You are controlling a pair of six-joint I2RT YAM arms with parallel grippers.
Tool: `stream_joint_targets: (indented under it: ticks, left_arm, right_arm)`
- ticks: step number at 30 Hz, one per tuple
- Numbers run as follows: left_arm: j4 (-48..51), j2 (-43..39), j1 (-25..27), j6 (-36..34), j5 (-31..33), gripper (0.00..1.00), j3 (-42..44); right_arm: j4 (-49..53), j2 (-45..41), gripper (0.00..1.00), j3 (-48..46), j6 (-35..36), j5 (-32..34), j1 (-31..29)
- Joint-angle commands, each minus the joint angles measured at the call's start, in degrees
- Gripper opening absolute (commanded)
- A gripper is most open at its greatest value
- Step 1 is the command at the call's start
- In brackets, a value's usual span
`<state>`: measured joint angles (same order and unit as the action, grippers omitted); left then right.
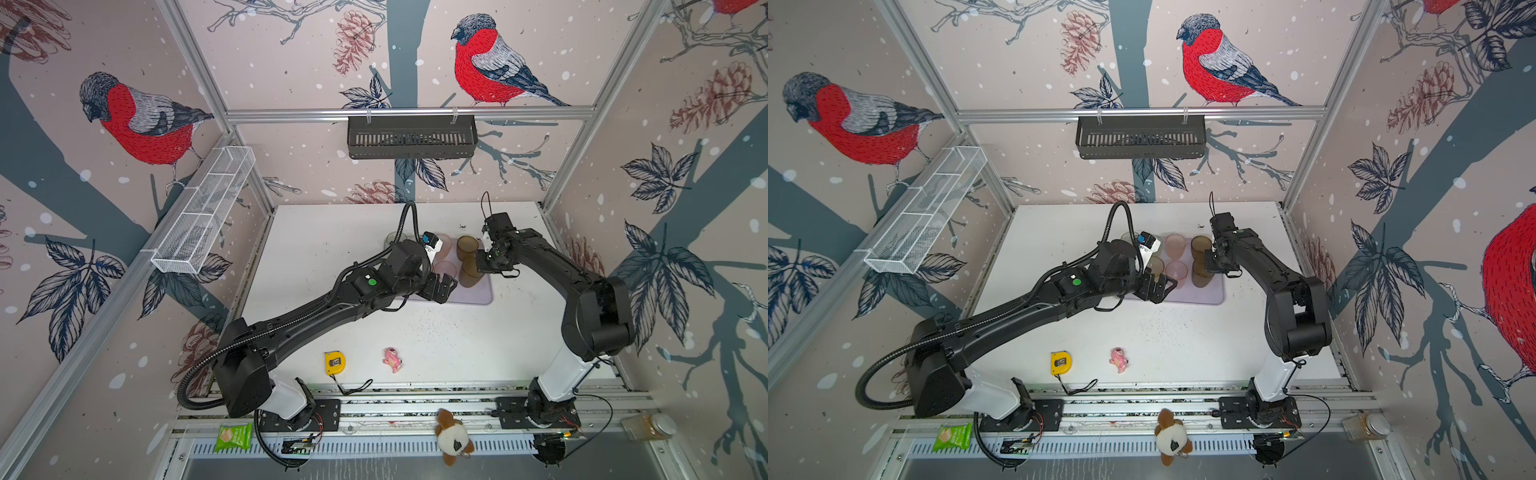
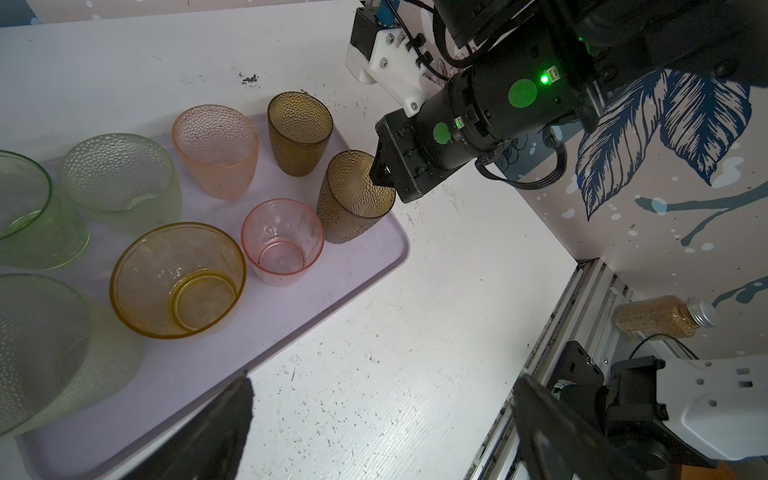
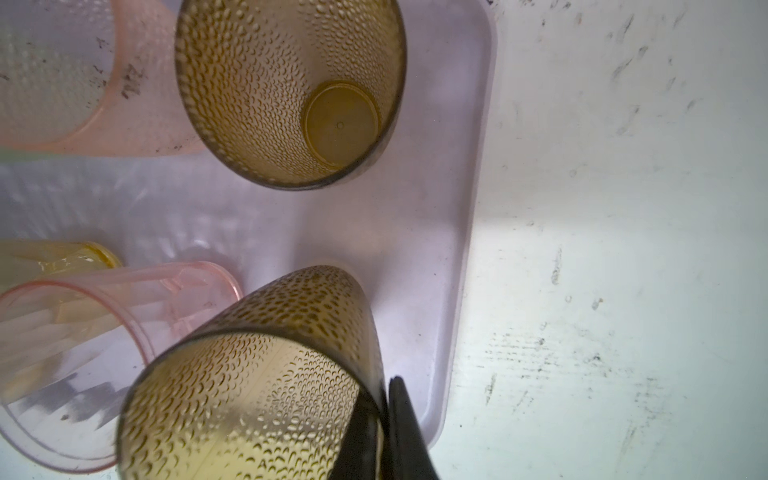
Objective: Place the glasses into the tray
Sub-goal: 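Lower the olive cup onto the tray beside the other olive cup, then open the right gripper and raise it while the left arm withdraws from the tray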
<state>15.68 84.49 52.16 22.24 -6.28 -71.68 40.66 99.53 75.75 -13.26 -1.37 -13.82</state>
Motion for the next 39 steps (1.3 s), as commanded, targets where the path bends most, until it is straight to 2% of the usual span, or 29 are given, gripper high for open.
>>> stream_joint_targets:
  ticks: [1,15,21,29,32,39]
  left_arm:
    - [-1.2,0.1,0.0,-0.3,-0.7,0.97,-0.3]
    - [-1.4,-0.3,0.0,0.0,-0.5,0.97,0.0]
    - [-1.4,-0.4,0.0,0.1,-0.1,0.97,0.1]
    - [-1.2,-0.3,-0.1,0.3,-0.2,0.97,-0.8]
    - [-1.2,0.0,-1.3,1.6,-3.3,0.97,-2.4]
    - [0.4,-0.9,-4.9,3.5,-5.6,0.97,-6.0]
  right_arm:
    - [0.2,0.2,0.08,0.4,0.6,0.4,-0.1]
    - [0.5,0.5,0.12,0.7,0.9,0.7,-0.3]
    - [0.9,0.5,0.23,1.7,0.9,0.5,-0.4]
    - [1.7,-0.5,0.3,3.1,0.9,0.6,-0.5]
    - [2.2,-1.1,0.31,4.2,0.9,0.5,-0.5]
    - [3.0,-3.1,0.35,7.0,0.2,0.3,-0.8]
